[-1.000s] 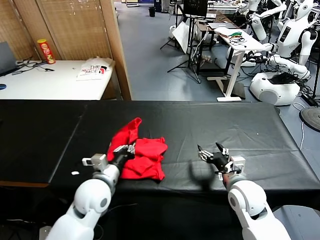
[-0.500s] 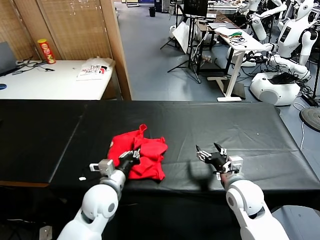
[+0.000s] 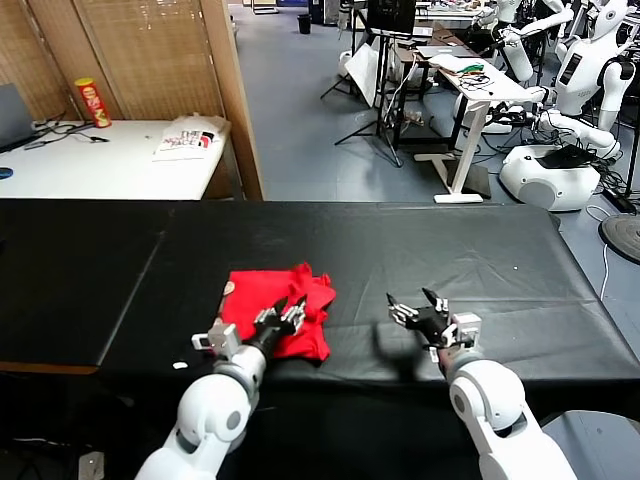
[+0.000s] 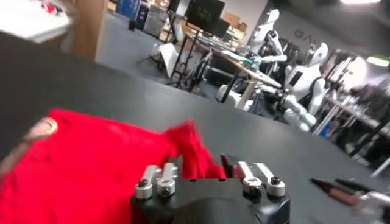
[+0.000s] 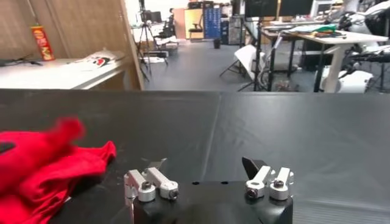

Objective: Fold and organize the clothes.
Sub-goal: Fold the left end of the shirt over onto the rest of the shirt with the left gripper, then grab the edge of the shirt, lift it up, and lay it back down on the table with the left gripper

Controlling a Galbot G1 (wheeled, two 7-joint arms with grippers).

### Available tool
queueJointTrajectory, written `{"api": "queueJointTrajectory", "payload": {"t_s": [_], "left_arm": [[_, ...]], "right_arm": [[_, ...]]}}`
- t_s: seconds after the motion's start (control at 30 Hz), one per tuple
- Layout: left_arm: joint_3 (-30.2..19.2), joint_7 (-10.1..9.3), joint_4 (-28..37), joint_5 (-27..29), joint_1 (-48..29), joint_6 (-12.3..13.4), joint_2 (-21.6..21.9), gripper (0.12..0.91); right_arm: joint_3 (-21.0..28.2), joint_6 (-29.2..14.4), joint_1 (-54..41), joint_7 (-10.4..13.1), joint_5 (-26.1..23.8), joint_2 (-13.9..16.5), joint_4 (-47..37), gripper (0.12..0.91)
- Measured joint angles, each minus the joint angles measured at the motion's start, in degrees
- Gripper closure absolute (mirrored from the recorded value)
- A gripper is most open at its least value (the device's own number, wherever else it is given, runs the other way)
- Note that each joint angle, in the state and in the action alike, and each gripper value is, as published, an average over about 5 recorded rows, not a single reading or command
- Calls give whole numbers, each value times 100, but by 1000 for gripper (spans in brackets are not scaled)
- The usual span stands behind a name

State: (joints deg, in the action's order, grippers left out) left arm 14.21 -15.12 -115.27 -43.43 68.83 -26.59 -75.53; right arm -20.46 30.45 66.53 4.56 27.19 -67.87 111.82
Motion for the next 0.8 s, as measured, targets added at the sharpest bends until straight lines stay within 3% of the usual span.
{"api": "queueJointTrajectory", "payload": {"t_s": [0.07,0.17,0.3,0.43,0.63,0.8], "left_arm": [[70,2,-64,-163,-40,40,11,281],[220,135,-182,-84,-76,197,100,242],[461,429,-246,564,-4,410,384,233],[770,545,-177,1152,185,535,687,232],[1190,595,-5,1536,516,667,779,232],[1382,612,107,1466,650,695,743,232]], "right_arm": [[99,-6,-77,-95,95,35,-35,227],[307,-44,-241,-269,171,50,-103,227],[739,-128,-587,-466,199,-18,-244,227],[1286,-162,-964,-550,120,-153,-437,227],[1975,-79,-1302,-512,-487,-348,-806,227],[2107,-67,-1263,-341,-1340,-387,-973,227]]}}
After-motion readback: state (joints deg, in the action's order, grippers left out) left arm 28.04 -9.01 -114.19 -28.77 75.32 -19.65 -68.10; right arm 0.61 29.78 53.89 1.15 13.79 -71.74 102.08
